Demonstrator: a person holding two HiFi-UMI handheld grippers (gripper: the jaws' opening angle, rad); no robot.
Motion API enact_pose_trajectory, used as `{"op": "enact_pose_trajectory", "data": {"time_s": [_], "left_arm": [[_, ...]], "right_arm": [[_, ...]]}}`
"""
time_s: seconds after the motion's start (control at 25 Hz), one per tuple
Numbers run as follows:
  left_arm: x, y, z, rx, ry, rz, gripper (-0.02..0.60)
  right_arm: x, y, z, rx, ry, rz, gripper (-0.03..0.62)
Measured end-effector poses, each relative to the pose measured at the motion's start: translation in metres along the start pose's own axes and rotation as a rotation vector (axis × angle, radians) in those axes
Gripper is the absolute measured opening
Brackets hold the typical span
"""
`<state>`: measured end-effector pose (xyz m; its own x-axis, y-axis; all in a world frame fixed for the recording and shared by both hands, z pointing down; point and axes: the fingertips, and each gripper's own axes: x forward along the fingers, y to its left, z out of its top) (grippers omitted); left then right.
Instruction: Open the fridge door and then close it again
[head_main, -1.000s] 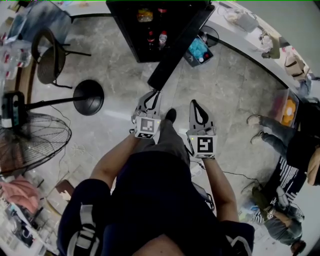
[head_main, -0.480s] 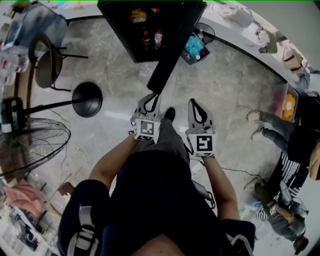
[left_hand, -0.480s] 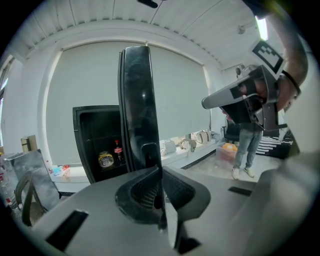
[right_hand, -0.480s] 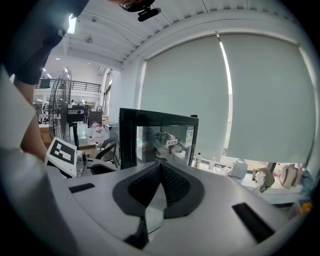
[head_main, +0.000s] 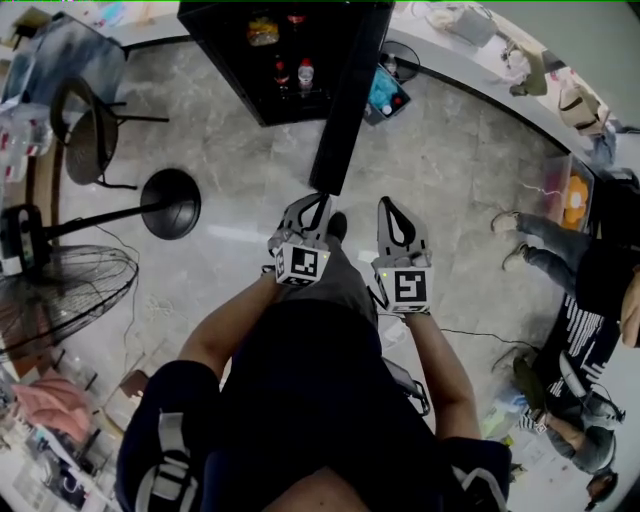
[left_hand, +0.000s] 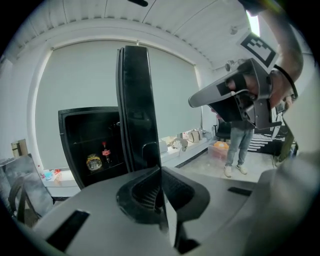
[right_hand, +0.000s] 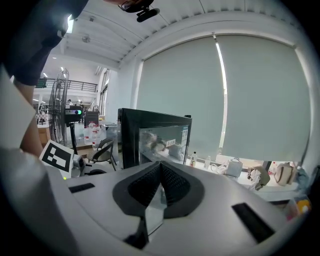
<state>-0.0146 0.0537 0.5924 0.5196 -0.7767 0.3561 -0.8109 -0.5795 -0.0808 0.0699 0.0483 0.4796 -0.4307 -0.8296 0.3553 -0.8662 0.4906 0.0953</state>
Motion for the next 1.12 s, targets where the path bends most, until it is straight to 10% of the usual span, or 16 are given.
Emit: {"op": "enact_pose_trajectory", "data": {"time_s": [1.12], "left_arm": [[-0.022, -0.015, 0.006, 0.051, 0.006, -0.088, 0.029]], "right_arm": [[-0.009, 0.006, -0.001, 0.023, 0.001, 0.013, 0.018]]}}
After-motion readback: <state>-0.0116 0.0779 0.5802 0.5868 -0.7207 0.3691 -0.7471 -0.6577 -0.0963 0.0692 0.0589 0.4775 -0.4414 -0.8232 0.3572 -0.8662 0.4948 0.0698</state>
